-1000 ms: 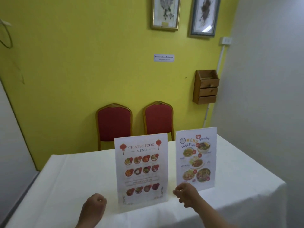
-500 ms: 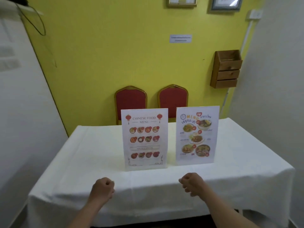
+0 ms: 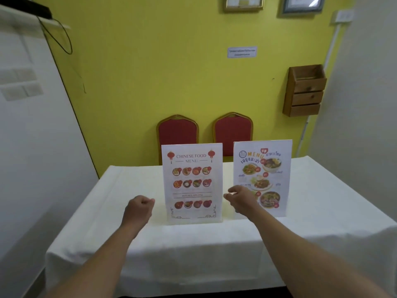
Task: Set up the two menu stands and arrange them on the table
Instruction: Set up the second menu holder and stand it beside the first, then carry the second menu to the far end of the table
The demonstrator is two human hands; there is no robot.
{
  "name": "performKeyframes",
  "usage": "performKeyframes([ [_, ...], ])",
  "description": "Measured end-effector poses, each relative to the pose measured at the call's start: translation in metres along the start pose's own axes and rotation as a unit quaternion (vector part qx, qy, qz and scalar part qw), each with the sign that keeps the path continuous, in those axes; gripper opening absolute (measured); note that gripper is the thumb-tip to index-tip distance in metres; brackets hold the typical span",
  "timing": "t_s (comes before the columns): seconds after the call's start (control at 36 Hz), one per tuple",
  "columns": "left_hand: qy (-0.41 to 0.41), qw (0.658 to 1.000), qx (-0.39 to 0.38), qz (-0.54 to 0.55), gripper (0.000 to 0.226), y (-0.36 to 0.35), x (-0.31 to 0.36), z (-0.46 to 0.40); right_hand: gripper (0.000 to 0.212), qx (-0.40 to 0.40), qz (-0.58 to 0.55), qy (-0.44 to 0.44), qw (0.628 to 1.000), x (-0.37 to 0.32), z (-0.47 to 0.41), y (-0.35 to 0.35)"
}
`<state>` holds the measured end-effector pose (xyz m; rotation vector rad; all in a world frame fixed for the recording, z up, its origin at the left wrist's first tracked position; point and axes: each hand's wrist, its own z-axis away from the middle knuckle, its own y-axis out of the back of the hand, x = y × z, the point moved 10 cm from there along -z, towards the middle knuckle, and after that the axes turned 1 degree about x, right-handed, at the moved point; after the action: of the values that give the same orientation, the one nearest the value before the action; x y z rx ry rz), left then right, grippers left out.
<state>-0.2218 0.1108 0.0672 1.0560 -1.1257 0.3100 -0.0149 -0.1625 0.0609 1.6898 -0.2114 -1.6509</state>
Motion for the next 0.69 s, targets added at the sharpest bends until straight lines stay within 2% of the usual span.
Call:
performKeyframes([
  [0.22,-0.019,1.000,-0.009,0.012,0.025,-0.011,0.022,-0.036,0.053,0.029,-0.011,-0.003,1.000,-0.033,-0.025,0.004],
  [0.33,-0.027,0.999,-0.034,-0.021,0.016,-0.027,0.029,-0.048,0.058,0.030,-0.013,-0.010,0.999,-0.038,-0.034,-0.001],
  [0.42,-0.020,0.998,-0.055,-0.016,0.046,-0.036,0.031,-0.058,0.062,0.032,-0.011,-0.020,0.999,-0.041,-0.040,-0.005],
  [0.53,-0.031,0.997,-0.076,-0.015,0.043,-0.046,0.037,-0.075,0.063,0.044,-0.020,-0.034,0.998,-0.042,-0.050,-0.009],
  [0.61,-0.048,0.994,-0.101,0.008,0.025,-0.057,0.043,-0.084,0.057,0.051,-0.032,-0.038,0.997,-0.031,-0.064,-0.014],
  [0.69,-0.050,0.989,-0.135,0.021,0.027,-0.071,0.043,-0.088,0.030,0.040,-0.050,-0.052,0.997,-0.016,-0.080,-0.022],
])
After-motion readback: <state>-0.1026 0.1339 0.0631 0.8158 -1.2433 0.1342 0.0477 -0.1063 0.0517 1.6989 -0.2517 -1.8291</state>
